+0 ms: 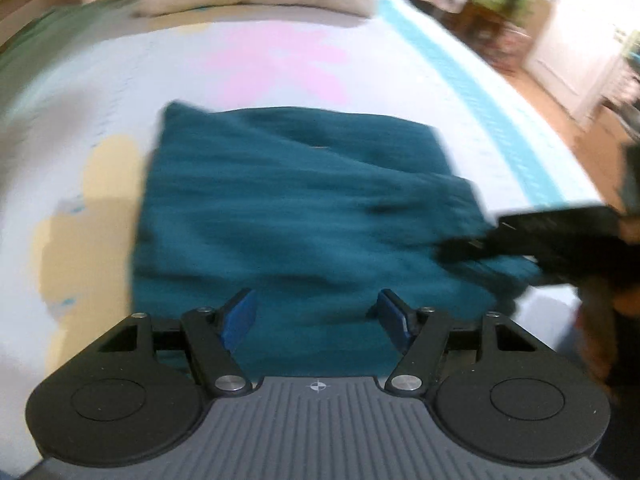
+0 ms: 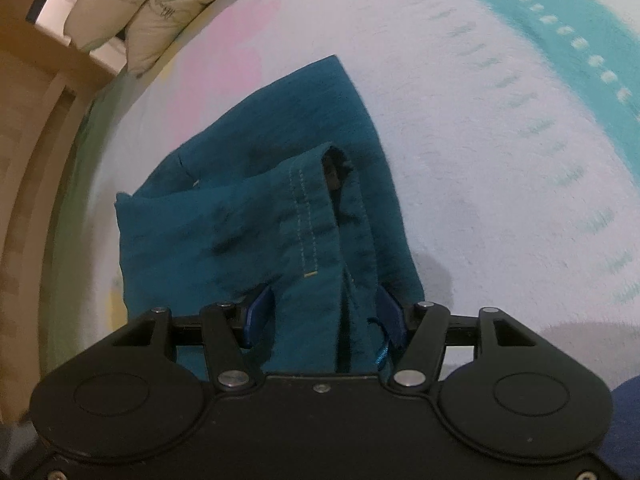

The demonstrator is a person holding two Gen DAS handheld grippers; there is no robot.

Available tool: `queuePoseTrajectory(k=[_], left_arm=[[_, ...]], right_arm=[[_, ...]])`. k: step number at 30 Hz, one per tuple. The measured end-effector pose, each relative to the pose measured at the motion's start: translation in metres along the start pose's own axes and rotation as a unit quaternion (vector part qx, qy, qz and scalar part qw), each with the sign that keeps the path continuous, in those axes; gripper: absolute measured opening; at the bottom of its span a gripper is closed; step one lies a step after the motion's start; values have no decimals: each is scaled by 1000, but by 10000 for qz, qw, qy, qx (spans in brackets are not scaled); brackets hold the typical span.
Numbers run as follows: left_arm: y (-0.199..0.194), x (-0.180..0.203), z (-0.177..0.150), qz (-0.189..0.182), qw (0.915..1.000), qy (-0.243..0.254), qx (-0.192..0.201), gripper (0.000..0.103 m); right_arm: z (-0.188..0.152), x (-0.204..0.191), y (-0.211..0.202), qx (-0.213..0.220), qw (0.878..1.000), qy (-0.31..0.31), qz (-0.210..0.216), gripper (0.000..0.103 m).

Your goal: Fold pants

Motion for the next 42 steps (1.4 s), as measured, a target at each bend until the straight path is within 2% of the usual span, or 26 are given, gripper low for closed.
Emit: queuePoseTrajectory(k=[2, 5, 7, 9, 15, 17, 21, 24, 27, 31, 36, 42], left_arm=[[7, -11, 2, 135, 9998, -133, -56, 65], [21, -25, -1, 309, 9990, -257, -219, 65], [31, -31, -3, 328, 9983, -328, -350, 65], [32, -35, -7, 351, 9980, -354, -399, 65], [36, -32, -6, 444, 9982, -257, -320, 65], [35, -33, -7, 421, 9982, -351, -248, 65], [37, -36, -10, 336, 9985, -406, -142, 66], [38, -37, -11, 287, 9988, -395, -90, 67], [39, -37, -11, 279, 9988, -397, -50, 71], [40, -34, -10, 374, 9986, -356, -114, 71], [42, -32, -9, 429, 9984, -330, -136, 72], [42, -31, -8, 470, 9983, -304, -149, 72]], right_arm=[[-1, -3, 2, -4, 9999, -125, -98, 58], [-2, -8, 5, 30, 9989, -353, -321, 45], [-4, -11, 4, 105, 9978, -509, -423, 34], [-4, -14, 1, 212, 9969, -612, -452, 28], [-6, -24, -11, 452, 9916, -1046, -613, 22], [-6, -27, -11, 422, 9899, -1171, -678, 23], [-2, -21, -12, 236, 9919, -1050, -679, 42], [8, -17, -29, 450, 9933, -932, -508, 48], [26, -23, -39, 746, 9912, -995, -454, 65], [53, -32, -28, 927, 9856, -1313, -522, 65], [73, -35, 2, 742, 9846, -1536, -390, 65], [75, -21, 21, 394, 9863, -1586, -239, 68]])
Point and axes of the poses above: each gripper's, at about its wrist camera, not at the fingertips, and y roughly the way its jaws point, x to its right, z to its top, the point moved 9 cm from there along y, roughly the way its jaws point, and after that the axes turned 10 degrees about -x, right-handed, at the moved point
